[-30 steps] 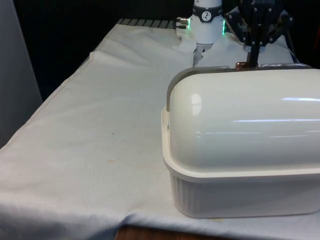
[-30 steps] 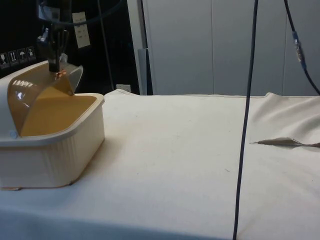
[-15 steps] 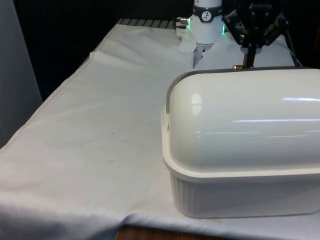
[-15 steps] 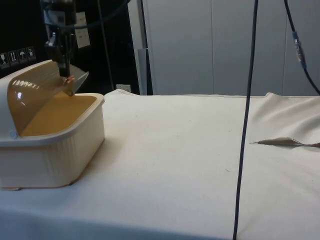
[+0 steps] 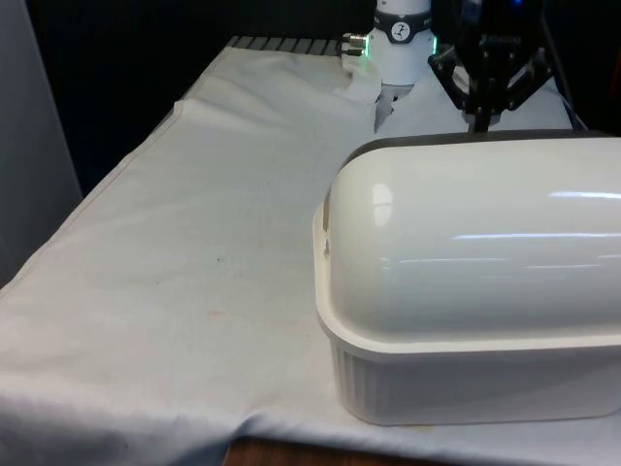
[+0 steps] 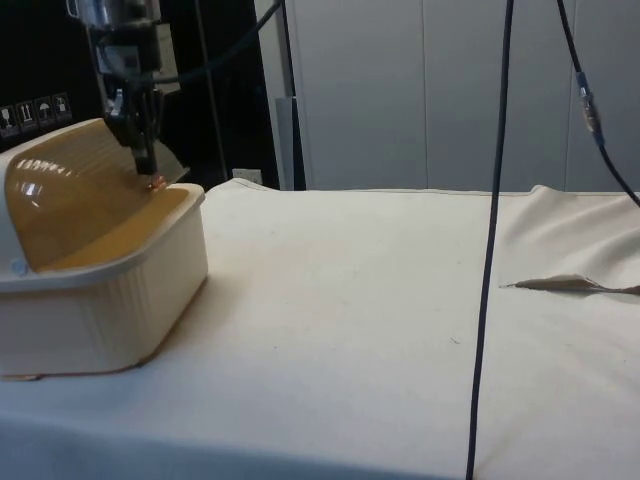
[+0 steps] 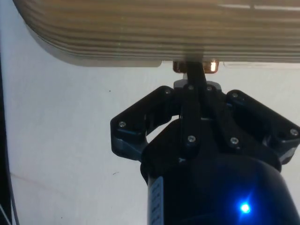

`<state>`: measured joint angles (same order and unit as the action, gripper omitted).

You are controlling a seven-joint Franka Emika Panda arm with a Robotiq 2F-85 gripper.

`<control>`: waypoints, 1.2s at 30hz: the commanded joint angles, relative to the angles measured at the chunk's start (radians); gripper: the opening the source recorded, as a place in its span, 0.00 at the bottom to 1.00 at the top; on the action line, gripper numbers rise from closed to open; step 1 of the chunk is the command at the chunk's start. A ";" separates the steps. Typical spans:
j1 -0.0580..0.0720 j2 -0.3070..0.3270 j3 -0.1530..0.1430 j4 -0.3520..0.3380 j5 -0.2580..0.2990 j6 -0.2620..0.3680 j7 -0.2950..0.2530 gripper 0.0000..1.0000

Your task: Open the lid, then close it.

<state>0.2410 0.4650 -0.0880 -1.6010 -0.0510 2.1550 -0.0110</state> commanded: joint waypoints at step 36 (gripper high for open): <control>0.014 -0.148 0.020 -0.235 -0.004 -0.026 0.025 0.00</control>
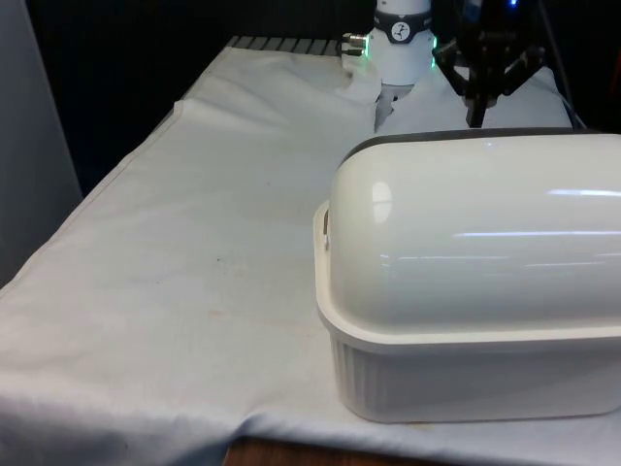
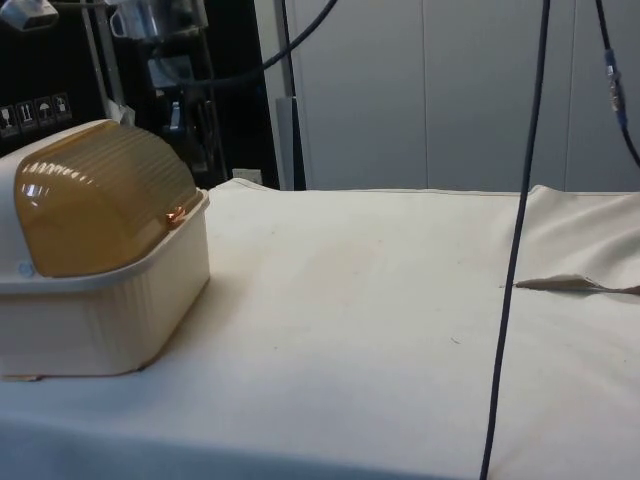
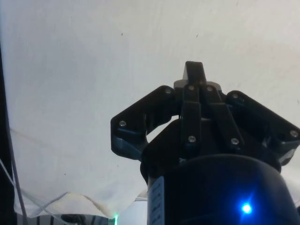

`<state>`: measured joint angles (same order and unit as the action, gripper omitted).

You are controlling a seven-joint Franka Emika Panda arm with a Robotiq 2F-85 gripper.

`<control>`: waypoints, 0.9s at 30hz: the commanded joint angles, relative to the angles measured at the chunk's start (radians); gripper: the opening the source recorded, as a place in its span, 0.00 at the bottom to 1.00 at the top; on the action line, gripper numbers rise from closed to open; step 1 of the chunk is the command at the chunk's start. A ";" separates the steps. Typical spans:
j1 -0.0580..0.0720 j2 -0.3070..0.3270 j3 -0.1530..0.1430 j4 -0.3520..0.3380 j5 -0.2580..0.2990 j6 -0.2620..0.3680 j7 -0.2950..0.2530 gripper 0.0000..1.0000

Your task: Open the lid, then close it.

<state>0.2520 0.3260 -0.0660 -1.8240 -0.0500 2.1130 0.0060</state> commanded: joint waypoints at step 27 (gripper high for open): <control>0.001 -0.081 0.009 -0.114 -0.001 0.040 0.007 0.84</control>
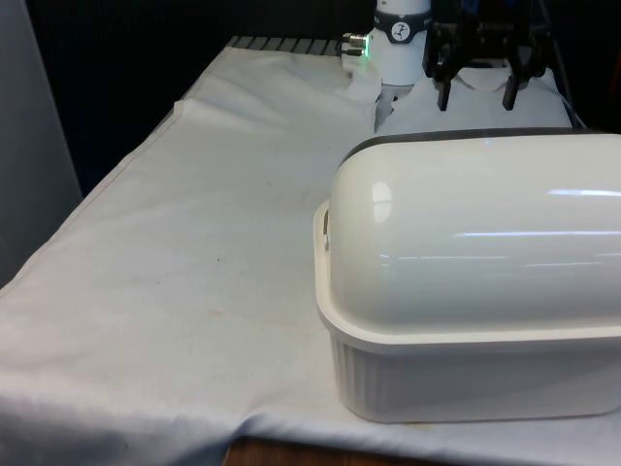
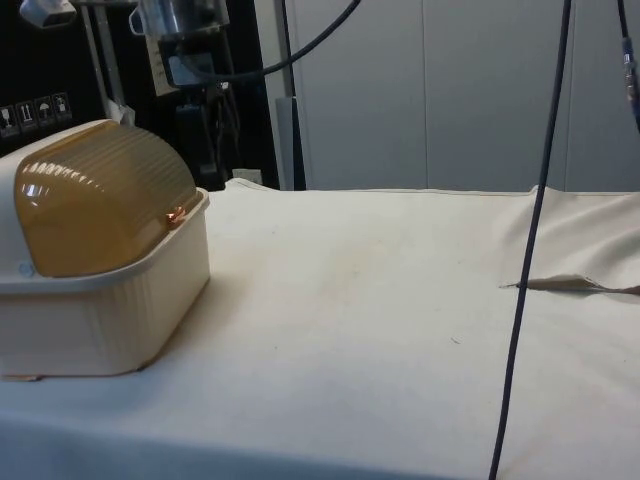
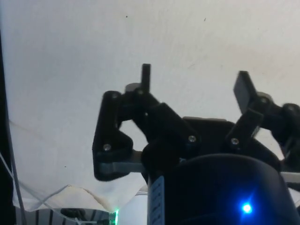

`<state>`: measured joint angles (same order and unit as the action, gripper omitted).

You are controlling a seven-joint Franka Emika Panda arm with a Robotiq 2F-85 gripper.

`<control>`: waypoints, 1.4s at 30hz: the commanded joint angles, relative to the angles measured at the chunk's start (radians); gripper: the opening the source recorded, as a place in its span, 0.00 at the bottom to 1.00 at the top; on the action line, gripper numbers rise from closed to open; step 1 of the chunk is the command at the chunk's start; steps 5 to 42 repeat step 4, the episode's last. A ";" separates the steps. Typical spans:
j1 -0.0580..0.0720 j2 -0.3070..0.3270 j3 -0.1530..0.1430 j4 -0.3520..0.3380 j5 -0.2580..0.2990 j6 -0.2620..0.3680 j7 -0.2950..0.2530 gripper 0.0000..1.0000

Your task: Open the lid, then close it.

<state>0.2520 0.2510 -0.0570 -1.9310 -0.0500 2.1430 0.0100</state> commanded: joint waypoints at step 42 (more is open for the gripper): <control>0.000 -0.003 0.000 -0.004 0.000 0.006 0.002 0.98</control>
